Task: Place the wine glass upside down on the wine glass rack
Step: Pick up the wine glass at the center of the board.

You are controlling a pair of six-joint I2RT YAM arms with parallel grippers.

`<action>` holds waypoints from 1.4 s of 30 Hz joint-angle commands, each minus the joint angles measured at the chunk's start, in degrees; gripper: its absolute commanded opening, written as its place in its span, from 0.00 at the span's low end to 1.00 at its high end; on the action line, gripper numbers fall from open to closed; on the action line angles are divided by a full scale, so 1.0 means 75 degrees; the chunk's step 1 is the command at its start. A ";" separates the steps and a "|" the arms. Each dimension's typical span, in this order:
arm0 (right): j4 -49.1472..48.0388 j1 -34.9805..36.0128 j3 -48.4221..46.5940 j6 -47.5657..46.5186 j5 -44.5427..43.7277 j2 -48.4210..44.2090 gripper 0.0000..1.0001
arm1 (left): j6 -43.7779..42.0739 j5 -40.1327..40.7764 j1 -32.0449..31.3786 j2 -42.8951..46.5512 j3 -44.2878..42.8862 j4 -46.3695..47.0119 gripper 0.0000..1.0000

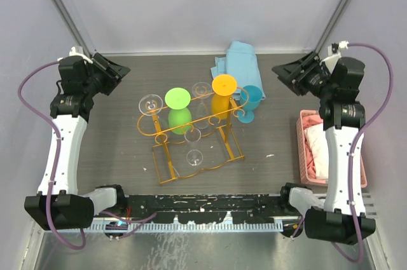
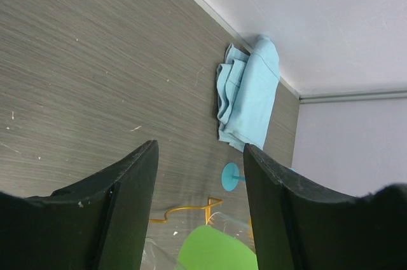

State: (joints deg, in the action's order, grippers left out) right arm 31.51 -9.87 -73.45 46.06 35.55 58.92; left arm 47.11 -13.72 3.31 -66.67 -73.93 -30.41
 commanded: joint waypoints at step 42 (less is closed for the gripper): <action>-0.3988 0.8616 -0.0933 0.1608 -0.2665 0.0899 0.54 | -0.0052 -0.0086 -0.0042 0.0180 0.0107 0.0598 0.58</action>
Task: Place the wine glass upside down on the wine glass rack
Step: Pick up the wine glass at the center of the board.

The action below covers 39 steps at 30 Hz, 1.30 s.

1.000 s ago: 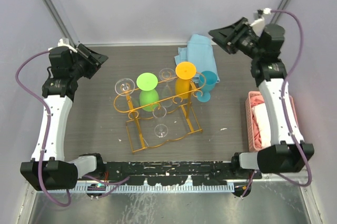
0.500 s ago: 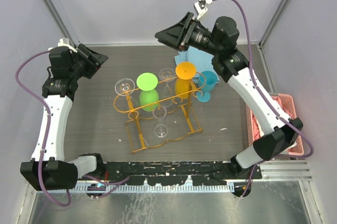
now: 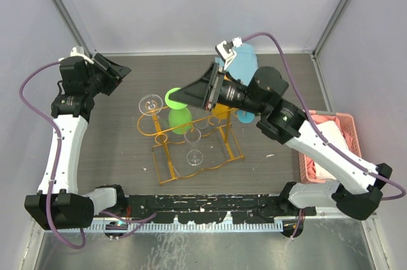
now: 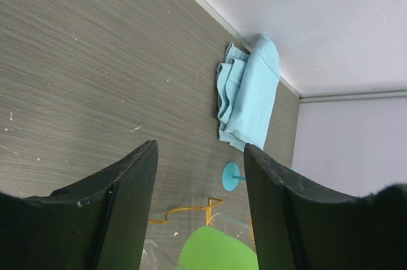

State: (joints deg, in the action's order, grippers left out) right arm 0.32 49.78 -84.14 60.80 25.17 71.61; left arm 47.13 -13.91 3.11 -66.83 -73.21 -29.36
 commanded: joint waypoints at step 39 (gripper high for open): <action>0.2653 0.1765 0.6416 0.0848 -0.5440 -0.5832 0.49 | -0.0113 0.0044 -0.0049 0.0203 0.0106 0.0423 0.58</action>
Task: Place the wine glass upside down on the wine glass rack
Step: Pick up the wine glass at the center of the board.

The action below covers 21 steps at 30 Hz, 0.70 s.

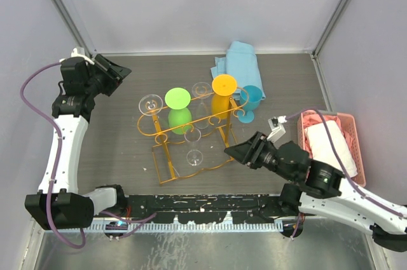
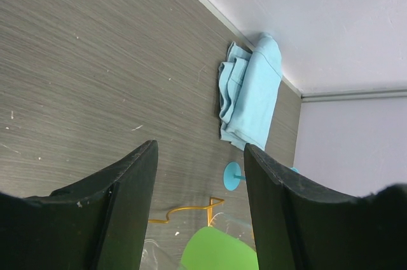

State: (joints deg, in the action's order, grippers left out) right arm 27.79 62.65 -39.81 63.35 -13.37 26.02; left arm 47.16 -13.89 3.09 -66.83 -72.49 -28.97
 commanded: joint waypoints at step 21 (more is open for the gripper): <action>-0.3265 0.0049 0.1180 0.1006 -0.1013 0.1534 0.42 | -0.0215 0.0209 -0.0084 0.0247 0.0056 0.0325 0.58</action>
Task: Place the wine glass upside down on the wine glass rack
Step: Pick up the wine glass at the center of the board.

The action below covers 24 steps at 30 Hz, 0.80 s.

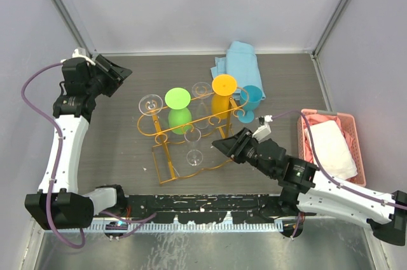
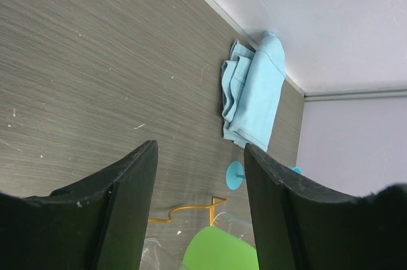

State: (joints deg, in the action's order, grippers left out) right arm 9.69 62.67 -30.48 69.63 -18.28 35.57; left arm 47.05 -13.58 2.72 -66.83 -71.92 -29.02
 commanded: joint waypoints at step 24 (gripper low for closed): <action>-0.0968 0.0097 0.0129 -0.0693 -0.0157 0.0508 0.43 | -0.0274 0.0235 -0.0035 0.0283 0.0086 0.0365 0.59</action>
State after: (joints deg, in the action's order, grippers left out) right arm 4.32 62.70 -30.41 68.84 -18.98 41.06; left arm 46.59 -12.93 2.68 -66.59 -71.33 -28.99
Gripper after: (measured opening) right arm 0.418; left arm 0.584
